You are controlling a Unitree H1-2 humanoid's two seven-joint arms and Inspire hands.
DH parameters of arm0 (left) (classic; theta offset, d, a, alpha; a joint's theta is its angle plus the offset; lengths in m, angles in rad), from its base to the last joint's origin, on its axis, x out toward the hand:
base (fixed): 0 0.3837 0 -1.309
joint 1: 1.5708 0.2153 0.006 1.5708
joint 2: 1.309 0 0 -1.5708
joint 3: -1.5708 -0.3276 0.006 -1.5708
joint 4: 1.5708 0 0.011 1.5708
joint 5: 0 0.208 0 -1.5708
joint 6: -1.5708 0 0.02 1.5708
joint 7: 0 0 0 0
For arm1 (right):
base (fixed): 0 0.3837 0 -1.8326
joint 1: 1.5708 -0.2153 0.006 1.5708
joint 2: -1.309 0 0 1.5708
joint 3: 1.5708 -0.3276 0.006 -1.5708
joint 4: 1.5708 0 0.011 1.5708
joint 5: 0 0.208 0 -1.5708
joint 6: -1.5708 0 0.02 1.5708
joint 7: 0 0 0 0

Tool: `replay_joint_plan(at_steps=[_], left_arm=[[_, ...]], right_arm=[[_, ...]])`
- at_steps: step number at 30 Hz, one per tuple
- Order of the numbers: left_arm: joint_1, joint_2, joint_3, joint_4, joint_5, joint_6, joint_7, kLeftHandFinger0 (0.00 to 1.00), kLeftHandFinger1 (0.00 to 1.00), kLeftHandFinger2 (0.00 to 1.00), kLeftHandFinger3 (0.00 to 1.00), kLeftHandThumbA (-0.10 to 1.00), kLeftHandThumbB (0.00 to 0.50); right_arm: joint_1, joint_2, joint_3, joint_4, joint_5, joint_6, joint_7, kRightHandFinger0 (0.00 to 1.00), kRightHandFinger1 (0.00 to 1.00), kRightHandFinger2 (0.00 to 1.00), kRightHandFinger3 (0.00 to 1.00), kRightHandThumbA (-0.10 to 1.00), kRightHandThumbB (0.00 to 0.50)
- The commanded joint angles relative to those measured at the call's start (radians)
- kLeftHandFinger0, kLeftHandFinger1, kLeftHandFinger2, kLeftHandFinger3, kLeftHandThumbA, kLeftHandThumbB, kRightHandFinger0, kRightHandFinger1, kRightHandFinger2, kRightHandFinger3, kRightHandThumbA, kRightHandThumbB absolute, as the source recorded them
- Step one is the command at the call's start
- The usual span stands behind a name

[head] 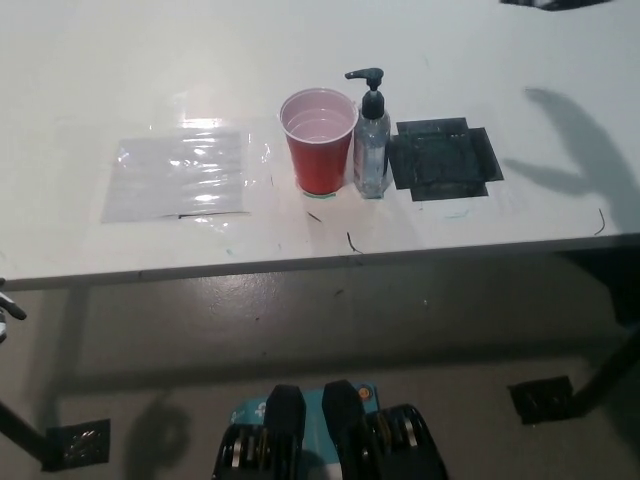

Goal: The robot uses its right hand to press the hand soap kept in the middle of the table to get liquid hand soap out

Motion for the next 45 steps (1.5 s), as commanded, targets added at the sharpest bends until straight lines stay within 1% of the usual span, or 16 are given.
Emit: replay_joint_plan(at_steps=[1, 3, 10, 13, 14, 18, 28, 29, 32, 34, 38, 40, 41, 42, 44, 45], left_arm=[[0.006, 0.02, 0.038, -0.037, 0.029, 0.019, -0.028, 1.0, 1.0, 1.0, 0.96, -0.05, 0.0], [0.005, 0.027, 0.032, -0.034, 0.034, 0.019, -0.032, 1.0, 1.0, 1.0, 0.93, -0.05, 0.0], [-0.009, 0.02, 0.036, -0.036, 0.049, 0.019, -0.053, 1.0, 1.0, 1.0, 0.95, -0.03, 0.0], [-0.019, 0.016, 0.04, -0.033, 0.056, 0.019, -0.063, 1.0, 1.0, 1.0, 0.97, -0.03, 0.0], [-0.021, 0.015, 0.04, -0.028, 0.058, 0.019, -0.063, 1.0, 1.0, 1.0, 0.97, -0.03, 0.0], [-0.034, 0.016, 0.037, -0.022, 0.069, 0.019, -0.076, 1.0, 1.0, 1.0, 0.94, -0.02, 0.0], [-0.058, 0.001, 0.039, -0.015, 0.083, 0.019, -0.092, 1.0, 1.0, 1.0, 0.94, -0.03, 0.0], [-0.059, 0.004, 0.037, -0.014, 0.089, 0.019, -0.096, 1.0, 1.0, 1.0, 0.94, -0.03, 0.0], [-0.065, 0.003, 0.034, -0.016, 0.093, 0.019, -0.104, 1.0, 1.0, 1.0, 0.92, -0.01, 0.0], [-0.066, 0.003, 0.038, -0.018, 0.1, 0.019, -0.109, 1.0, 1.0, 1.0, 0.92, -0.01, 0.0], [-0.068, 0.008, 0.038, -0.018, 0.108, 0.019, -0.114, 1.0, 1.0, 1.0, 0.92, -0.01, 0.0], [-0.074, 0.005, 0.038, -0.018, 0.115, 0.019, -0.117, 1.0, 1.0, 1.0, 0.92, 0.0, 0.0], [-0.075, 0.004, 0.039, -0.019, 0.119, 0.019, -0.12, 1.0, 1.0, 1.0, 0.92, 0.01, 0.0], [-0.075, -0.006, 0.052, -0.023, 0.114, 0.019, -0.123, 1.0, 1.0, 1.0, 0.9, 0.02, 0.0], [-0.075, -0.016, 0.062, -0.026, 0.117, 0.019, -0.129, 1.0, 1.0, 1.0, 0.89, 0.03, 0.0], [-0.068, -0.014, 0.063, -0.029, 0.122, 0.019, -0.132, 1.0, 1.0, 1.0, 0.89, 0.02, 0.0]], right_arm=[[-0.071, 0.01, 0.022, 0.014, -0.08, -0.091, 0.013, 1.0, 1.0, 1.0, 1.0, 1.0, 0.296], [-0.076, 0.04, 0.038, 0.033, -0.096, -0.088, 0.012, 1.0, 1.0, 1.0, 1.0, 1.0, 0.313], [-0.073, 0.102, 0.066, 0.098, -0.116, -0.11, 0.03, 1.0, 1.0, 1.0, 1.0, 1.0, 0.346], [-0.074, 0.128, 0.079, 0.132, -0.125, -0.154, 0.035, 1.0, 1.0, 1.0, 1.0, 1.0, 0.307], [-0.073, 0.139, 0.082, 0.143, -0.128, -0.159, 0.034, 1.0, 1.0, 1.0, 1.0, 1.0, 0.313], [-0.072, 0.186, 0.101, 0.202, -0.156, -0.222, 0.006, 1.0, 1.0, 1.0, 1.0, 1.0, 0.279], [-0.077, 0.27, 0.12, 0.316, -0.205, -0.274, -0.012, 1.0, 1.0, 1.0, 1.0, 1.0, 0.255], [-0.072, 0.289, 0.118, 0.332, -0.197, -0.275, -0.005, 1.0, 1.0, 1.0, 1.0, 1.0, 0.236], [-0.071, 0.297, 0.136, 0.358, -0.225, -0.294, 0.006, 1.0, 1.0, 1.0, 1.0, 1.0, 0.216], [-0.078, 0.303, 0.14, 0.398, -0.234, -0.32, -0.004, 1.0, 1.0, 1.0, 1.0, 1.0, 0.234], [-0.083, 0.314, 0.135, 0.46, -0.242, -0.353, -0.022, 1.0, 1.0, 1.0, 1.0, 1.0, 0.231], [-0.088, 0.314, 0.136, 0.497, -0.249, -0.382, -0.031, 1.0, 1.0, 1.0, 1.0, 1.0, 0.261], [-0.09, 0.314, 0.136, 0.504, -0.252, -0.387, -0.03, 1.0, 1.0, 1.0, 1.0, 1.0, 0.261], [-0.087, 0.316, 0.138, 0.525, -0.251, -0.404, -0.03, 1.0, 1.0, 1.0, 1.0, 1.0, 0.236], [-0.086, 0.317, 0.147, 0.552, -0.267, -0.426, -0.038, 1.0, 1.0, 1.0, 1.0, 1.0, 0.233], [-0.082, 0.32, 0.152, 0.565, -0.272, -0.435, -0.04, 1.0, 1.0, 1.0, 1.0, 1.0, 0.244]])
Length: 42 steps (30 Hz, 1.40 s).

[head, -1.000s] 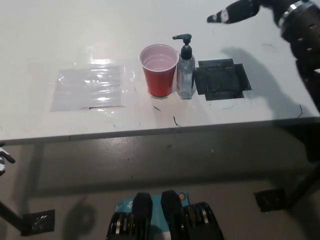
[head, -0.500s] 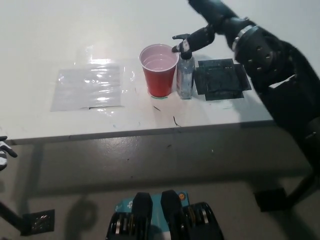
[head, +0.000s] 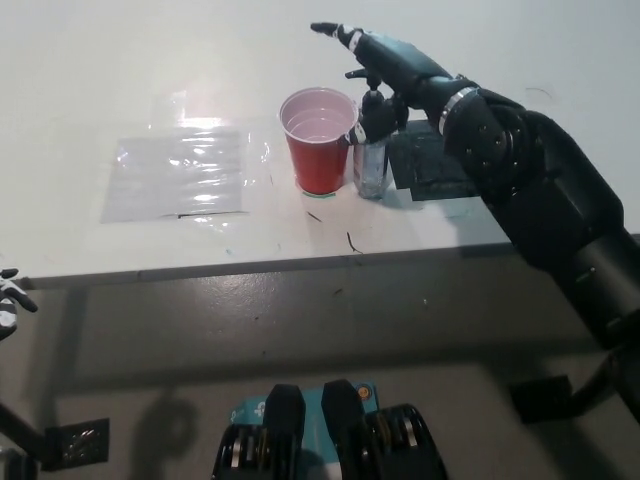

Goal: The robot uses its right hand to press the hand soap kept in the middle of the table to get liquid hand soap out

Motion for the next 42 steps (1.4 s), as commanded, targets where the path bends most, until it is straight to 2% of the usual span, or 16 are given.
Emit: replay_joint_plan(at_steps=[1, 6, 9, 10, 13, 15, 16, 19, 22, 23, 25, 29, 30, 33, 39, 42], left_arm=[[-0.023, 0.019, 0.027, -0.02, 0.026, 0.018, -0.025, 1.0, 1.0, 1.0, 0.88, 0.03, 0.0], [-0.027, 0.015, 0.03, -0.017, 0.038, 0.018, -0.035, 1.0, 1.0, 1.0, 0.85, 0.04, 0.0], [-0.033, 0.023, 0.03, -0.024, 0.047, 0.018, -0.054, 1.0, 1.0, 1.0, 0.88, 0.1, 0.0], [-0.04, 0.024, 0.031, -0.025, 0.05, 0.018, -0.058, 1.0, 1.0, 1.0, 0.88, 0.11, 0.0], [-0.046, 0.018, 0.034, -0.026, 0.059, 0.018, -0.067, 1.0, 1.0, 1.0, 0.89, 0.16, 0.0], [-0.047, 0.02, 0.031, -0.028, 0.063, 0.018, -0.073, 1.0, 1.0, 1.0, 0.88, 0.19, 0.0], [-0.05, 0.018, 0.034, -0.023, 0.064, 0.018, -0.077, 1.0, 1.0, 1.0, 0.89, 0.22, 0.0], [-0.057, 0.017, 0.039, -0.027, 0.062, 0.018, -0.087, 1.0, 1.0, 1.0, 0.85, 0.24, 0.0], [-0.066, 0.025, 0.035, -0.028, 0.064, 0.018, -0.092, 1.0, 1.0, 1.0, 0.86, 0.25, 0.0], [-0.076, 0.031, 0.029, -0.023, 0.07, 0.018, -0.098, 1.0, 1.0, 1.0, 0.85, 0.26, 0.0], [-0.079, 0.027, 0.033, -0.022, 0.076, 0.018, -0.102, 1.0, 1.0, 1.0, 0.84, 0.26, 0.0], [-0.087, 0.011, 0.052, -0.018, 0.088, 0.018, -0.113, 1.0, 1.0, 1.0, 0.91, 0.3, 0.0], [-0.087, 0.009, 0.054, -0.018, 0.092, 0.018, -0.115, 1.0, 1.0, 1.0, 0.9, 0.31, 0.0], [-0.085, 0.007, 0.054, -0.024, 0.1, 0.018, -0.12, 1.0, 1.0, 1.0, 0.87, 0.32, 0.0], [-0.086, -0.004, 0.074, -0.04, 0.128, 0.018, -0.139, 1.0, 1.0, 1.0, 0.83, 0.31, 0.0], [-0.09, -0.012, 0.082, -0.038, 0.142, 0.018, -0.149, 1.0, 1.0, 1.0, 0.89, 0.3, 0.0]], right_arm=[[-0.071, 0.011, 0.006, 0.033, -0.038, -0.108, -0.048, 1.0, 1.0, 1.0, 1.0, 1.0, 0.251], [-0.062, 0.009, 0.006, 0.089, -0.043, -0.171, -0.063, 1.0, 1.0, 1.0, 1.0, 1.0, 0.257], [-0.053, 0.014, 0.008, 0.094, -0.052, -0.168, -0.073, 1.0, 1.0, 1.0, 1.0, 1.0, 0.254], [-0.049, 0.016, 0.008, 0.094, -0.056, -0.172, -0.081, 1.0, 1.0, 1.0, 1.0, 1.0, 0.271], [-0.031, 0.025, 0.019, 0.067, -0.071, -0.156, -0.071, 1.0, 1.0, 1.0, 1.0, 1.0, 0.217], [-0.019, 0.033, 0.04, 0.07, -0.094, -0.166, -0.075, 1.0, 1.0, 1.0, 1.0, 1.0, 0.225], [-0.019, 0.035, 0.058, 0.086, -0.115, -0.183, -0.087, 1.0, 1.0, 1.0, 1.0, 1.0, 0.212], [-0.012, 0.028, 0.087, 0.092, -0.146, -0.188, -0.097, 1.0, 1.0, 1.0, 1.0, 1.0, 0.271], [-0.003, 0.01, 0.105, 0.073, -0.165, -0.163, -0.079, 1.0, 1.0, 1.0, 1.0, 1.0, 0.255], [-0.005, 0.003, 0.116, 0.088, -0.181, -0.177, -0.093, 1.0, 1.0, 1.0, 1.0, 1.0, 0.276], [-0.002, -0.006, 0.134, 0.094, -0.203, -0.186, -0.098, 1.0, 1.0, 1.0, 1.0, 1.0, 0.285], [0.003, -0.033, 0.161, 0.077, -0.232, -0.161, -0.059, 1.0, 1.0, 1.0, 1.0, 1.0, 0.303], [0.007, -0.043, 0.168, 0.067, -0.242, -0.155, -0.052, 1.0, 1.0, 1.0, 1.0, 1.0, 0.303], [0.014, -0.071, 0.194, 0.046, -0.273, -0.139, -0.027, 1.0, 1.0, 1.0, 1.0, 1.0, 0.345], [0.013, -0.121, 0.219, 0.02, -0.311, -0.116, 0.005, 1.0, 1.0, 1.0, 1.0, 1.0, 0.363], [0.029, -0.127, 0.209, 0.011, -0.3, -0.103, 0.019, 1.0, 1.0, 1.0, 1.0, 1.0, 0.347]])
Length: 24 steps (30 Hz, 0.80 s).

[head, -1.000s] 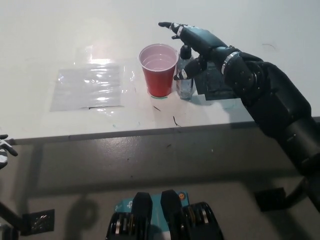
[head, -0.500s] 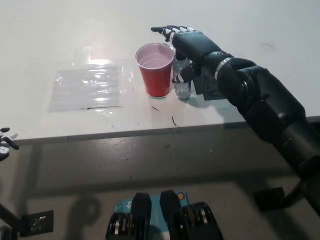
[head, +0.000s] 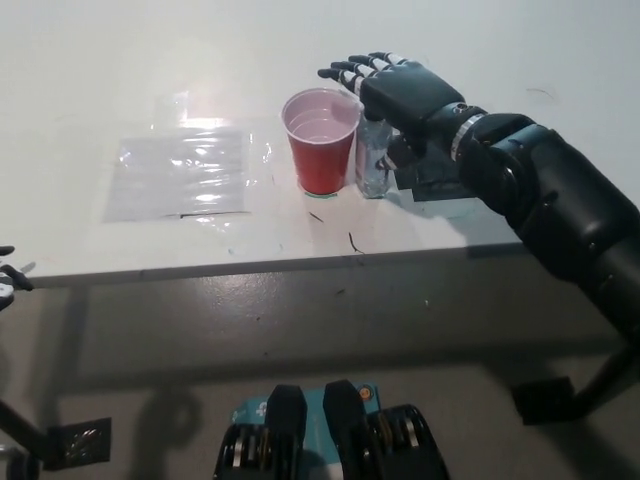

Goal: The robot uses its right hand to press the hand soap kept in the middle of the table to get liquid hand soap out

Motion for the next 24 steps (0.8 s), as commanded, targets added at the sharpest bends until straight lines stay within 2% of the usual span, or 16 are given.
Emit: replay_joint_plan(at_steps=[1, 4, 7, 8, 10, 12, 18, 21, 24], left_arm=[[-0.035, 0.006, 0.033, -0.029, 0.048, 0.018, -0.032, 1.0, 1.0, 1.0, 0.89, 0.31, 0.0], [-0.036, 0.004, 0.039, -0.032, 0.046, 0.018, -0.037, 1.0, 1.0, 1.0, 0.87, 0.31, 0.0], [-0.041, 0.004, 0.038, -0.031, 0.055, 0.018, -0.042, 1.0, 1.0, 1.0, 0.85, 0.34, 0.0], [-0.041, 0.005, 0.038, -0.03, 0.054, 0.018, -0.043, 1.0, 1.0, 1.0, 0.91, 0.35, 0.0], [-0.044, 0.0, 0.047, -0.03, 0.058, 0.018, -0.049, 1.0, 1.0, 1.0, 0.88, 0.35, 0.0], [-0.049, -0.003, 0.051, -0.03, 0.069, 0.018, -0.058, 1.0, 1.0, 1.0, 0.92, 0.35, 0.0], [-0.052, -0.01, 0.059, -0.038, 0.088, 0.018, -0.07, 1.0, 1.0, 1.0, 0.89, 0.35, 0.0], [-0.053, -0.004, 0.054, -0.036, 0.092, 0.018, -0.07, 1.0, 1.0, 1.0, 0.91, 0.33, 0.0], [-0.058, -0.017, 0.07, -0.037, 0.096, 0.018, -0.076, 1.0, 1.0, 1.0, 0.89, 0.32, 0.0]], right_arm=[[0.022, -0.034, 0.016, -0.001, -0.039, 0.04, 0.092, 1.0, 1.0, 1.0, 1.0, 1.0, 0.352], [0.031, -0.036, 0.024, -0.006, -0.048, 0.031, 0.101, 1.0, 1.0, 1.0, 1.0, 1.0, 0.347], [0.047, -0.024, 0.01, 0.012, -0.027, 0.031, 0.093, 1.0, 1.0, 1.0, 1.0, 1.0, 0.387], [0.052, -0.02, 0.007, 0.018, -0.02, 0.027, 0.091, 1.0, 1.0, 1.0, 1.0, 1.0, 0.396], [0.054, -0.015, 0.005, 0.021, -0.022, 0.031, 0.091, 1.0, 1.0, 1.0, 1.0, 1.0, 0.394], [0.076, 0.005, -0.025, 0.019, 0.017, 0.048, 0.1, 1.0, 1.0, 1.0, 1.0, 1.0, 0.359], [0.104, 0.03, -0.044, 0.039, 0.021, 0.036, 0.088, 1.0, 1.0, 1.0, 1.0, 1.0, 0.343], [0.116, 0.038, -0.051, 0.055, 0.023, 0.032, 0.083, 1.0, 1.0, 1.0, 1.0, 1.0, 0.358], [0.133, 0.041, -0.058, 0.056, 0.022, 0.041, 0.082, 1.0, 1.0, 1.0, 1.0, 1.0, 0.322]])
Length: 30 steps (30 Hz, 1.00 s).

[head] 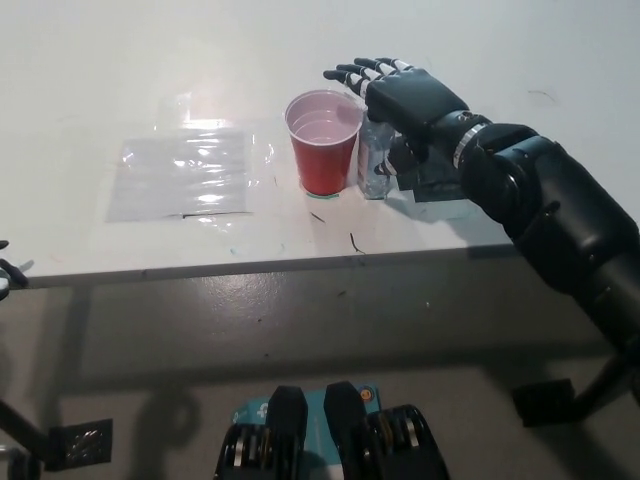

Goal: The robot uses its right hand to press the hand soap kept in the middle of the table to get liquid hand soap out

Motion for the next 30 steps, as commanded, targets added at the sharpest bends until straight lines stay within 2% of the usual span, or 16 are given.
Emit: replay_joint_plan(at_steps=[1, 3, 7, 10, 12, 13, 22, 26, 28, 30], left_arm=[[-0.035, 0.014, 0.02, -0.033, 0.026, 0.018, -0.018, 1.0, 1.0, 1.0, 0.89, 0.33, 0.0], [-0.033, 0.023, 0.008, -0.035, 0.028, 0.018, -0.016, 1.0, 1.0, 1.0, 0.9, 0.33, 0.0], [-0.035, 0.01, 0.024, -0.031, 0.023, 0.018, -0.016, 1.0, 1.0, 1.0, 0.85, 0.3, 0.0], [-0.043, 0.007, 0.03, -0.032, 0.039, 0.018, -0.029, 1.0, 1.0, 1.0, 0.87, 0.33, 0.0], [-0.045, 0.001, 0.038, -0.033, 0.044, 0.018, -0.036, 1.0, 1.0, 1.0, 0.88, 0.33, 0.0], [-0.044, 0.003, 0.035, -0.033, 0.043, 0.018, -0.035, 1.0, 1.0, 1.0, 0.89, 0.33, 0.0], [-0.043, 0.01, 0.034, -0.033, 0.046, 0.018, -0.038, 1.0, 1.0, 1.0, 0.88, 0.32, 0.0], [-0.035, 0.01, 0.032, -0.038, 0.054, 0.018, -0.041, 1.0, 1.0, 1.0, 0.88, 0.33, 0.0], [-0.032, 0.015, 0.024, -0.036, 0.055, 0.018, -0.038, 1.0, 1.0, 1.0, 0.89, 0.34, 0.0], [-0.03, 0.014, 0.023, -0.035, 0.061, 0.018, -0.04, 1.0, 1.0, 1.0, 0.9, 0.35, 0.0]], right_arm=[[0.091, 0.005, 0.015, 0.055, 0.013, 0.037, 0.086, 1.0, 1.0, 1.0, 1.0, 1.0, 0.313], [0.102, 0.007, 0.018, 0.059, 0.002, 0.048, 0.082, 1.0, 1.0, 1.0, 1.0, 1.0, 0.327], [0.115, 0.015, 0.027, 0.102, -0.009, 0.017, 0.033, 1.0, 1.0, 1.0, 1.0, 1.0, 0.345], [0.125, 0.023, 0.032, 0.144, -0.009, -0.009, 0.003, 1.0, 1.0, 1.0, 1.0, 1.0, 0.363], [0.125, 0.022, 0.033, 0.151, -0.006, -0.016, 0.001, 1.0, 1.0, 1.0, 1.0, 1.0, 0.365], [0.126, 0.021, 0.032, 0.148, -0.004, -0.016, 0.001, 1.0, 1.0, 1.0, 1.0, 1.0, 0.346], [0.125, 0.007, 0.055, 0.154, -0.029, -0.009, -0.013, 1.0, 1.0, 1.0, 1.0, 1.0, 0.374], [0.129, 0.003, 0.06, 0.153, -0.029, -0.013, -0.017, 1.0, 1.0, 1.0, 1.0, 1.0, 0.374], [0.131, 0.003, 0.054, 0.135, -0.021, 0.004, -0.006, 1.0, 1.0, 1.0, 1.0, 1.0, 0.353], [0.125, 0.007, 0.056, 0.139, -0.019, -0.005, -0.005, 1.0, 1.0, 1.0, 1.0, 1.0, 0.362]])
